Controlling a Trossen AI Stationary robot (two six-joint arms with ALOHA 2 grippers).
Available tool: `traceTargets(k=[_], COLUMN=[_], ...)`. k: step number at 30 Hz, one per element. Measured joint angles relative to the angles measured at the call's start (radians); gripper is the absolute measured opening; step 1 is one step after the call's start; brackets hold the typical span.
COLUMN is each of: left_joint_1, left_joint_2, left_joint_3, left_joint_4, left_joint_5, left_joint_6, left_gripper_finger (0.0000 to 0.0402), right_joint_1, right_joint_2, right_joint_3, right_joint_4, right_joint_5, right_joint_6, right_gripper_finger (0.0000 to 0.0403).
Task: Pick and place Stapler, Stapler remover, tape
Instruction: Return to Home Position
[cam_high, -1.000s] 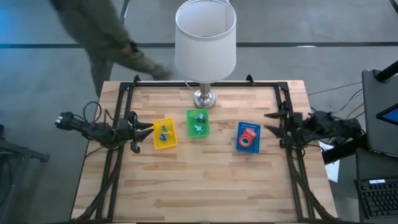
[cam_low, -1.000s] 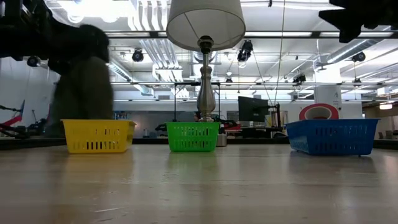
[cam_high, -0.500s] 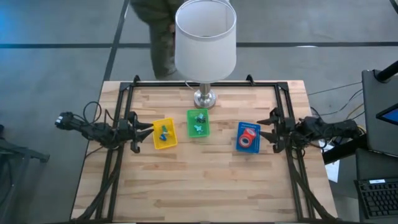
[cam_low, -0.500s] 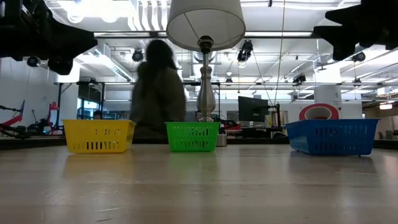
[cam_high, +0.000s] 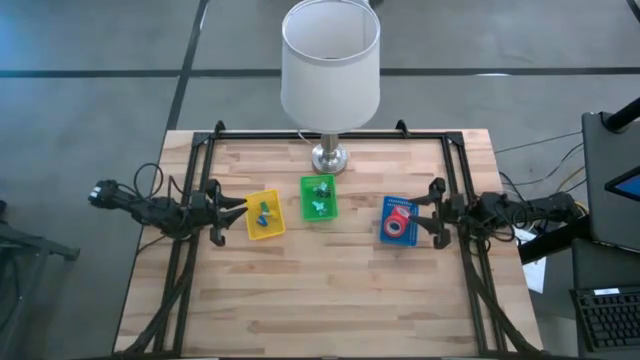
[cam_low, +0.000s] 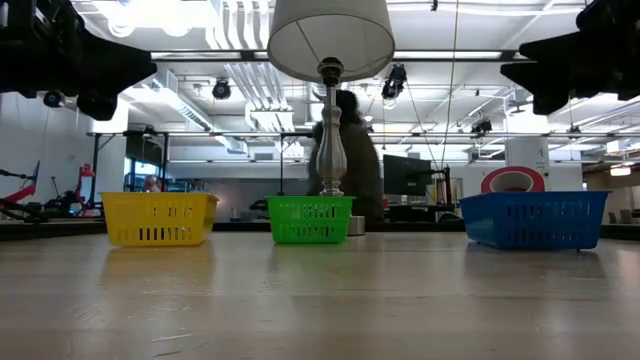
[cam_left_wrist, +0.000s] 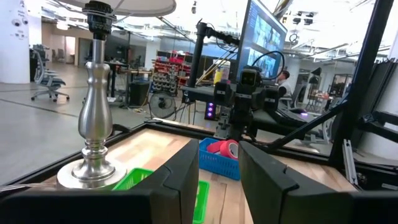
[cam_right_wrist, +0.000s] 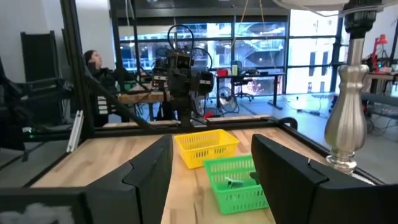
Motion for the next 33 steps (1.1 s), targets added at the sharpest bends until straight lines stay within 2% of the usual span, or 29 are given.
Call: traceTargets(k=[17,33], left_joint_1=[0.0,0.0], left_joint_2=[0.0,0.0], left_joint_3=[0.0,0.0], left_joint_4=[0.001,0.001], left_joint_5=[0.0,0.0], left_joint_6=[0.0,0.0], left_gripper_finger=[0.0115,0.0115], right_joint_1=[0.0,0.0], right_joint_2=[0.001,0.001], right_joint_3=[0.0,0.0], right_joint_4=[-0.025,-0.024], right_joint_5=[0.002,0.002], right_joint_6=[-0.149,-0.144], right_gripper_finger=[0.0215,0.0215])
